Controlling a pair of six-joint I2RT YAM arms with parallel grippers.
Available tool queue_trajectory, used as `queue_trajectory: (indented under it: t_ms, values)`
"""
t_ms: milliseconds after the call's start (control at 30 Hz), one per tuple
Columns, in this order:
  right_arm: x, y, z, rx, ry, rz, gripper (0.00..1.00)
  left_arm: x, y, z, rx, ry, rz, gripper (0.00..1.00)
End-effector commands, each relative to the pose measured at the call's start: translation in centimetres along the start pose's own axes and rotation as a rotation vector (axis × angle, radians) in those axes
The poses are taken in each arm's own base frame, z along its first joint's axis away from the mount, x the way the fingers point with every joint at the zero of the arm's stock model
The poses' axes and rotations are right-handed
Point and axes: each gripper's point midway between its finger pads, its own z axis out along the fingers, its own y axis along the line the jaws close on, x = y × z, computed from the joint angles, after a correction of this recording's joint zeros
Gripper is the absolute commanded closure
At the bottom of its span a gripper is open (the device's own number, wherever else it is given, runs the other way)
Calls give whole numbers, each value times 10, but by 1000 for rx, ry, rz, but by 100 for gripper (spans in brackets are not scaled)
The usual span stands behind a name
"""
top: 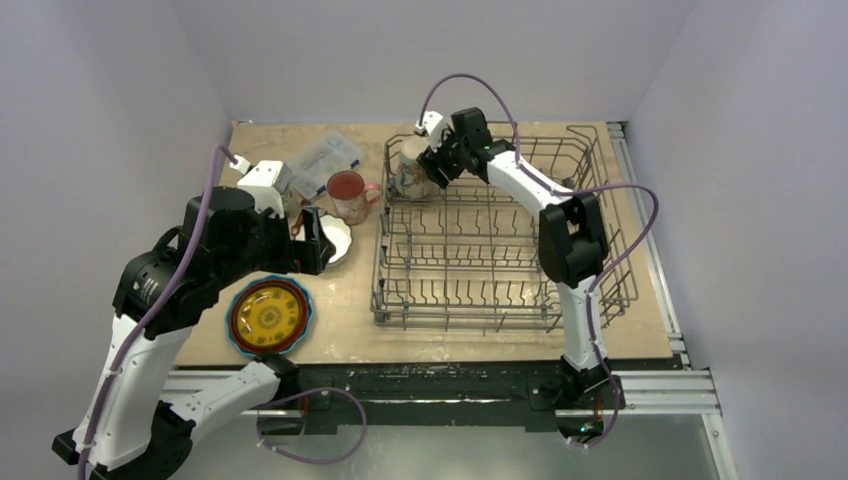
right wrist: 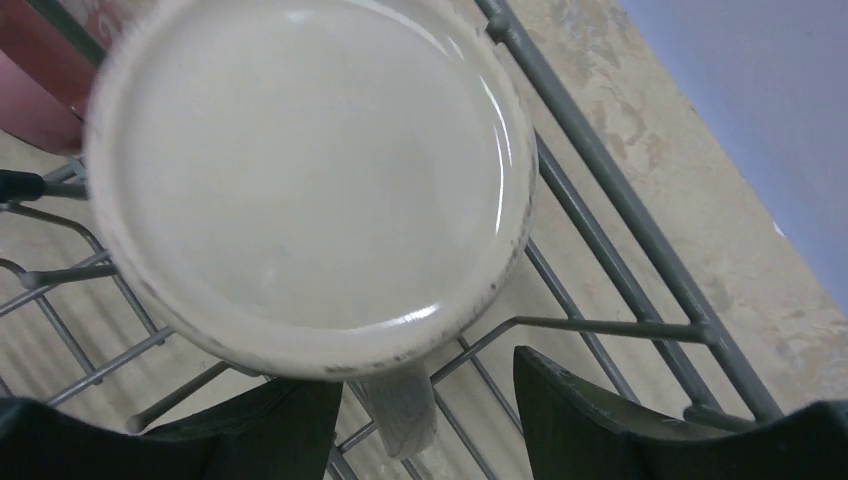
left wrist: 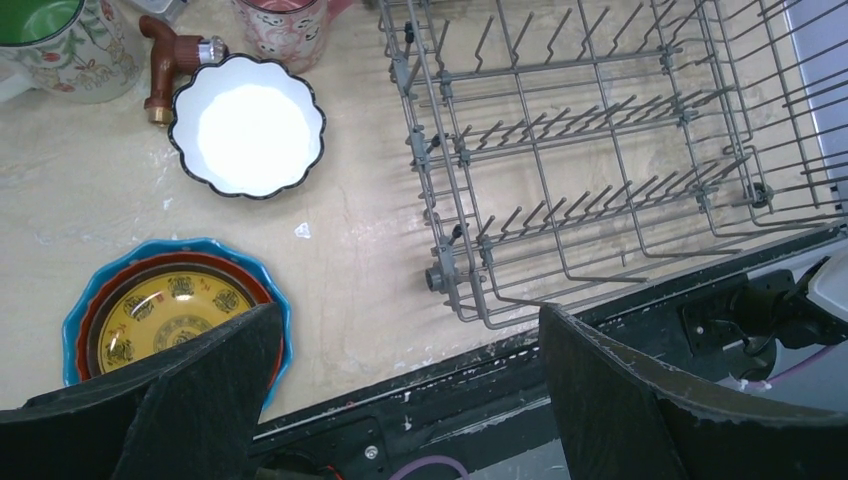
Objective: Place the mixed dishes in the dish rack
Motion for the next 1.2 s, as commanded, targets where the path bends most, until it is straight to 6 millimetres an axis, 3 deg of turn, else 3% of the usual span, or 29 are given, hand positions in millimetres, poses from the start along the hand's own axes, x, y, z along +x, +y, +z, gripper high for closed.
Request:
queue_trajectory:
  t_ms: [0, 267, 333, 667, 867, 1033, 1167]
  values:
    - [-57, -1, -37, 73, -128, 34, 34, 0, 7, -8, -30, -37, -53, 0]
    - [-64, 1, -93, 149, -134, 186, 16, -1, 12, 1, -77, -43, -120, 0]
    - [-69, 6, -109, 148, -150, 227, 2, 0, 12, 5, -82, -43, -143, 0]
    - [-60, 34, -210, 193, -175, 424, 1, 15, 15, 42, -142, -4, -284, 0]
    - [-26, 52, -273, 292, -109, 671, 1, 22, 4, 79, -139, 76, -368, 0]
    - [-7, 69, -311, 326, -182, 802, 1, 7, -4, 102, -118, 79, -463, 0]
    - [-22, 82, -340, 268, -326, 813, 1, -8, -4, 114, -96, 86, -528, 0]
